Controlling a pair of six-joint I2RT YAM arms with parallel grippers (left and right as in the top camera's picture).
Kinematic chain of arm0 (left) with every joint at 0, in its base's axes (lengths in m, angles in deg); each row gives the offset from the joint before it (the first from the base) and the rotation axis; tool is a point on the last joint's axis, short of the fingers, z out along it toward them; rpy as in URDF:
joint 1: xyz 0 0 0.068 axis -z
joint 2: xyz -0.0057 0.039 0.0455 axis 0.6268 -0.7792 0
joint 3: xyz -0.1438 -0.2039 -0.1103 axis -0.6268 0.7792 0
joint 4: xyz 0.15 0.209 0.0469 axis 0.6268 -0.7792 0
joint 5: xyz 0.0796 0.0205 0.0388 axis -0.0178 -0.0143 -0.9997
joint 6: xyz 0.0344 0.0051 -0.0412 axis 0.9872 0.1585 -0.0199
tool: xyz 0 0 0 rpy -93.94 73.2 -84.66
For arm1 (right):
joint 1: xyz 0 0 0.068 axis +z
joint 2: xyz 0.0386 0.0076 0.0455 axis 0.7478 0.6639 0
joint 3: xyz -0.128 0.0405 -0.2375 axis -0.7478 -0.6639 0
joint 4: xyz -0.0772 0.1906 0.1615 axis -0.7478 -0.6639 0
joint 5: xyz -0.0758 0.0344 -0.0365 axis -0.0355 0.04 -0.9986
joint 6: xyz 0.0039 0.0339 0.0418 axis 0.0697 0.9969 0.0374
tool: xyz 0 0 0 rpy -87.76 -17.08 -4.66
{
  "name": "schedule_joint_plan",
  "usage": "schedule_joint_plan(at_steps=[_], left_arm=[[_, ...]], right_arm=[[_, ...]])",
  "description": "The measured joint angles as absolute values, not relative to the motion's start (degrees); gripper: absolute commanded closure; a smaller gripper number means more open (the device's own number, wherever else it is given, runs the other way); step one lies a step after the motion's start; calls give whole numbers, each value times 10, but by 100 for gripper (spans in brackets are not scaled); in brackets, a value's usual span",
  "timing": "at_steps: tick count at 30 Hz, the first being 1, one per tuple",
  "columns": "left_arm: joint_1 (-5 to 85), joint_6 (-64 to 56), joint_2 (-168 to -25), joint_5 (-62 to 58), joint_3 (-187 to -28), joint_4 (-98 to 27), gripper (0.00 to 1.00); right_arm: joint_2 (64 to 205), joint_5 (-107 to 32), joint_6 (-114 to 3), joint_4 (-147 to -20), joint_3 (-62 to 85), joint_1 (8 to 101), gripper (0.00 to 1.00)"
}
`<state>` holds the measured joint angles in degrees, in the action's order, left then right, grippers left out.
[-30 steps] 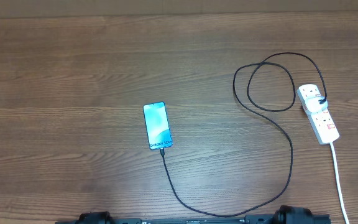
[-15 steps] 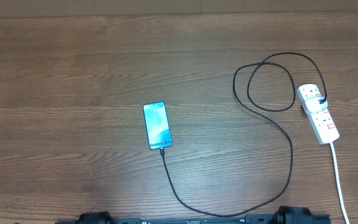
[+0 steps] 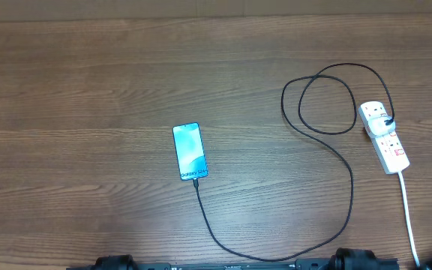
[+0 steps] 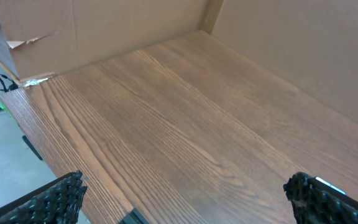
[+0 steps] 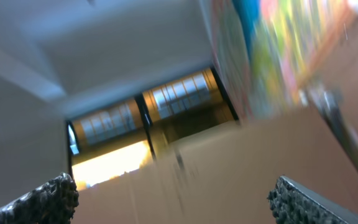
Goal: Plug charger to phone and switch on socket
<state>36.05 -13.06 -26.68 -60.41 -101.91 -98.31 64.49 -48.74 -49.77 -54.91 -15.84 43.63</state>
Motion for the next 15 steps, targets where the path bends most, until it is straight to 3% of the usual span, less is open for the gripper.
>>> schedule_joint_plan(at_steps=[15], left_arm=[[360, -124, -267, -604, -1019, -984, 0]], right_arm=[[647, -519, -428, -455, -506, 436, 0]])
